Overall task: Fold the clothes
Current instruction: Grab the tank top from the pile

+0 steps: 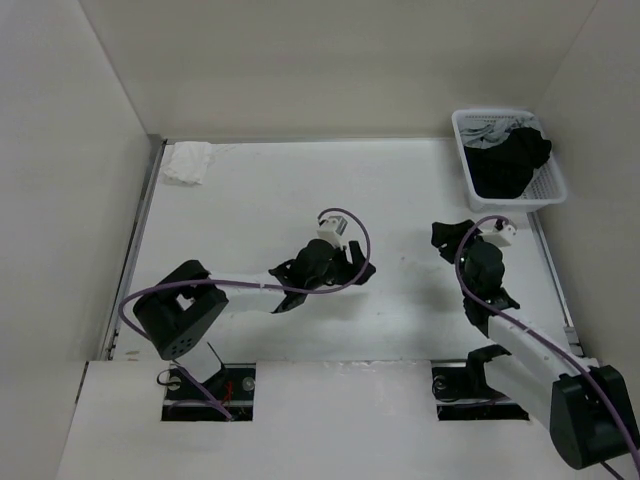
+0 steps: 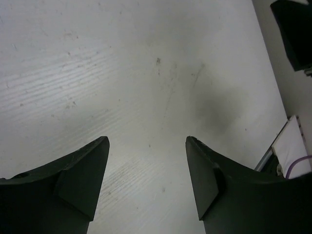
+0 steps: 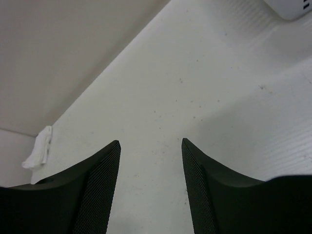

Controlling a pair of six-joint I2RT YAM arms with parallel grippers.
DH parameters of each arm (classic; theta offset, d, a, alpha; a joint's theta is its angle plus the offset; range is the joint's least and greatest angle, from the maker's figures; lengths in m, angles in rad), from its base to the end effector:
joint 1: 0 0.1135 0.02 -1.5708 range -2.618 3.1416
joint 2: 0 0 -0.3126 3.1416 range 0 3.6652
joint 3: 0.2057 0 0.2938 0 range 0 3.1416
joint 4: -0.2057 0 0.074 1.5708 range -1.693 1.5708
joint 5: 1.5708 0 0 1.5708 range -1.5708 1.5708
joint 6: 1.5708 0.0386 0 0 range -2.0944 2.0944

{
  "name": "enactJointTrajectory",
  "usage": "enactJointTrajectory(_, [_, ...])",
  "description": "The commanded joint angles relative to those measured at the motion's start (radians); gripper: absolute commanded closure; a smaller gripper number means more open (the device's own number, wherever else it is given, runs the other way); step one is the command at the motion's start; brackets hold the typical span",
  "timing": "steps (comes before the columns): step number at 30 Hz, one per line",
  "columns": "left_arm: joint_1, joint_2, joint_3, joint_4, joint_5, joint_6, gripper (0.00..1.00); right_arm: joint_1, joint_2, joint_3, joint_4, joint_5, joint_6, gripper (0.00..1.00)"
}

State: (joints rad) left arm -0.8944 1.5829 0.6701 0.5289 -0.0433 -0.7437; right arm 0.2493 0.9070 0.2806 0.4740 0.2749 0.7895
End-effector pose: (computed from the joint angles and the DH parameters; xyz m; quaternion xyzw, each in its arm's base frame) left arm 0.2213 -0.2731 0.1931 0.0503 0.8274 -0.3962 0.3949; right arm 0.2017 0.0405 0.2229 0.2866 0.7007 0.2299 0.6116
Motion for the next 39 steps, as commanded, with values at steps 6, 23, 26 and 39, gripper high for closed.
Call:
enactJointTrajectory(6, [-0.053, -0.011, -0.017, 0.079, 0.059, 0.098, 0.37, 0.011, 0.009, 0.293, -0.3, 0.024, -0.056, 0.9])
enactJointTrajectory(23, [-0.111, -0.026, -0.009, 0.031, -0.115, 0.204, 0.55, -0.546, 0.858, 1.172, -0.529, 0.072, -0.162, 0.43])
enactJointTrajectory(26, [-0.09, -0.021, -0.018, 0.043, -0.113, 0.195, 0.5, -0.589, 0.999, 1.308, -0.571, 0.032, -0.177, 0.35])
enactJointTrajectory(39, [-0.071, -0.004, -0.023, 0.066, -0.061, 0.172, 0.49, -0.591, 1.215, 1.494, -0.523, -0.121, -0.17, 0.94])
